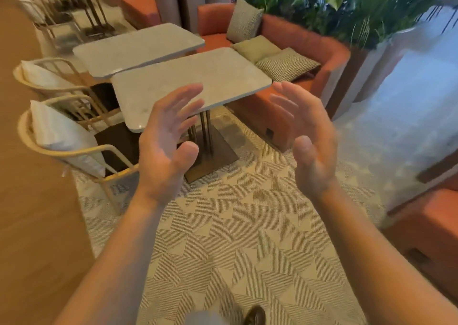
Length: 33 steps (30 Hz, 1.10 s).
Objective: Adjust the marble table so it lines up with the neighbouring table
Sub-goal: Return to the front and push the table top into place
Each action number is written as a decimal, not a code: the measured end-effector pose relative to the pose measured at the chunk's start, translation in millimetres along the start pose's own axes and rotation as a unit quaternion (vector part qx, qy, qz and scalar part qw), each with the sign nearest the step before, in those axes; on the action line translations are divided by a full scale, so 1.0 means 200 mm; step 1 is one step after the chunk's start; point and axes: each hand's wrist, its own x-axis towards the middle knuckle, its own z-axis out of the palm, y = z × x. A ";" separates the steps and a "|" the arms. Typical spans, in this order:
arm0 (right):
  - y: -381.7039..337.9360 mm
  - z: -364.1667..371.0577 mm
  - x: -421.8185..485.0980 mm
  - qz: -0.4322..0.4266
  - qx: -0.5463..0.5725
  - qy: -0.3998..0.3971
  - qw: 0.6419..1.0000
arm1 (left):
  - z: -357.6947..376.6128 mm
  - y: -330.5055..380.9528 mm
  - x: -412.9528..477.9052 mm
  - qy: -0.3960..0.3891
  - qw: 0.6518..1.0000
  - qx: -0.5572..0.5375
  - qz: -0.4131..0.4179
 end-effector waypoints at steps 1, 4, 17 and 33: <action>0.07 -0.03 0.07 0.004 0.004 -0.010 1.000 | 0.03 -0.05 0.06 0.007 1.000 0.005 -0.005; 0.29 -0.09 0.27 0.013 0.025 -0.042 0.999 | 0.10 -0.22 0.26 0.033 0.999 0.017 -0.008; 1.79 -0.19 1.13 0.038 0.079 -0.162 0.983 | 0.27 -1.54 1.11 0.130 0.987 0.075 -0.060; 3.39 0.04 1.52 0.067 -0.101 -0.338 0.933 | 0.06 -2.98 1.51 0.051 0.896 0.365 -0.247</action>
